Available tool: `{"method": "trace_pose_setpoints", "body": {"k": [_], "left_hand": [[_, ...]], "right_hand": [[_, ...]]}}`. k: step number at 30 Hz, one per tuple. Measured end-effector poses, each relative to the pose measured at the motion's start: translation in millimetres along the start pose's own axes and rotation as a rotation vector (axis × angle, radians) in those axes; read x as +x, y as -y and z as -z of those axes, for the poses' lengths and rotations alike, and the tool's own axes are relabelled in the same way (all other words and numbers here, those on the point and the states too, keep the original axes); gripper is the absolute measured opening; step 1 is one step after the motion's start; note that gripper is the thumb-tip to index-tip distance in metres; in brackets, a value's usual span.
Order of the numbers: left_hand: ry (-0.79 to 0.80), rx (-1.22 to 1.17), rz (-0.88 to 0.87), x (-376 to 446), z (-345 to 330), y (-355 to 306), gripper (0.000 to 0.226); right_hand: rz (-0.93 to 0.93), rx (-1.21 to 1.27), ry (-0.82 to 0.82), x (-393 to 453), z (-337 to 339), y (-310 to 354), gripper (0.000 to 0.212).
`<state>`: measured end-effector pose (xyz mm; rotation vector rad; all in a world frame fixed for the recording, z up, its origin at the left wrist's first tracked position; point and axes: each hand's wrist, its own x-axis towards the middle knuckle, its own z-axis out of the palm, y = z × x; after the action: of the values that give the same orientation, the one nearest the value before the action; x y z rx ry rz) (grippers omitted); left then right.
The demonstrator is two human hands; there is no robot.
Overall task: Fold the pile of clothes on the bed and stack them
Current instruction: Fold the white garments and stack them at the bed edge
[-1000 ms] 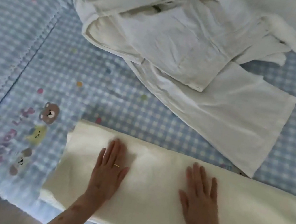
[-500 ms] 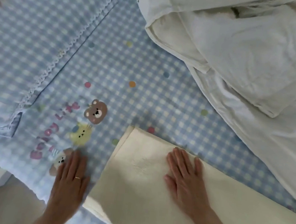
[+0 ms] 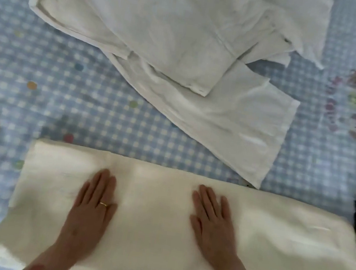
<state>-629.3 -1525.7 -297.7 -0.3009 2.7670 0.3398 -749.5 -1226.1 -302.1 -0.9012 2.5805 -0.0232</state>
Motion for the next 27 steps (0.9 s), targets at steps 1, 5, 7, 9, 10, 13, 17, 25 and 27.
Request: {"method": "trace_pose_setpoints", "body": {"k": [1, 5, 7, 9, 10, 13, 17, 25, 27], "left_hand": [[0.02, -0.021, 0.02, 0.7, -0.5, -5.2, 0.066], [0.006, -0.092, -0.064, 14.6, -2.7, -83.9, 0.062], [-0.019, -0.087, -0.194, 22.8, -6.2, -131.9, 0.057], [-0.004, -0.092, -0.294, 32.3, -13.5, -182.0, 0.056], [0.014, -0.102, -0.324, 37.2, -16.9, -206.9, 0.058], [0.048, -0.117, -0.416, 57.5, -19.9, -281.6, 0.06], [0.045, -0.11, -0.533, 103.6, -15.8, -381.4, 0.048], [0.617, -0.249, -0.595, 185.1, 16.4, -505.7, 0.038], [0.704, -0.314, -0.579, 185.2, 34.3, -500.4, 0.028]], "right_hand": [[-0.047, -0.008, 0.004, -13.3, 1.8, -25.4, 0.057], [-0.231, -0.017, 0.031, -69.5, 7.2, -122.5, 0.057], [-0.335, -0.007, 0.03, -90.3, 9.3, -159.6, 0.058], [-0.442, -0.01, 0.0, -108.9, 12.8, -190.2, 0.059], [-0.482, -0.003, -0.03, -115.8, 16.1, -203.1, 0.059], [-0.645, 0.066, -0.135, -135.7, 20.8, -229.2, 0.054], [-0.749, 0.229, -0.181, -154.4, 22.4, -241.4, 0.055], [-0.798, 0.329, -0.229, -164.3, 33.1, -245.1, 0.042], [-0.812, 0.454, -0.27, -168.0, 40.9, -242.7, 0.03]]}}
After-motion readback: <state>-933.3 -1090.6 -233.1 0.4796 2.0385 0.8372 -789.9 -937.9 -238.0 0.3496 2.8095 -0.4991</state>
